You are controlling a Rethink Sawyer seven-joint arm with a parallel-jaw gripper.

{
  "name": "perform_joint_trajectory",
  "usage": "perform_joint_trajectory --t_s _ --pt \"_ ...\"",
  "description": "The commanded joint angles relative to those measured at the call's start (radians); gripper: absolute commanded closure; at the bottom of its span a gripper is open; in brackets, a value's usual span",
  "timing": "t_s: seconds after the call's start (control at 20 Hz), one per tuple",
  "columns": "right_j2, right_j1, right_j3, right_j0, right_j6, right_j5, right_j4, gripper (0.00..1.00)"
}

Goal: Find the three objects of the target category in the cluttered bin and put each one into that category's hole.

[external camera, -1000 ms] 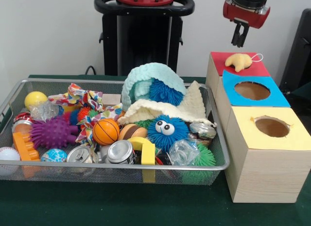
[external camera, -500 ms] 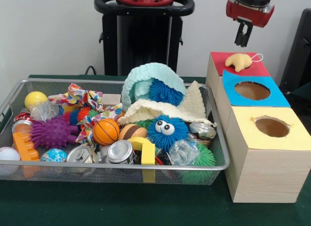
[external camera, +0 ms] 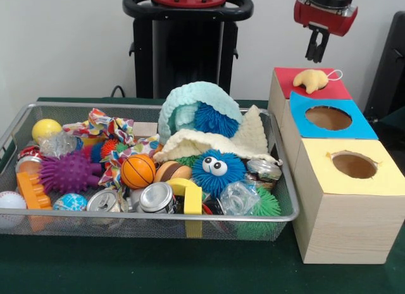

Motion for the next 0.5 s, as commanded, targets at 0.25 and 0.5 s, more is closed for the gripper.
perform_joint_trajectory --t_s 0.25,0.5 --pt "0.06 0.005 -0.061 -0.046 0.224 -0.007 0.032 1.0" --pt "0.062 0.001 -0.053 -0.042 0.233 -0.029 0.04 1.0"
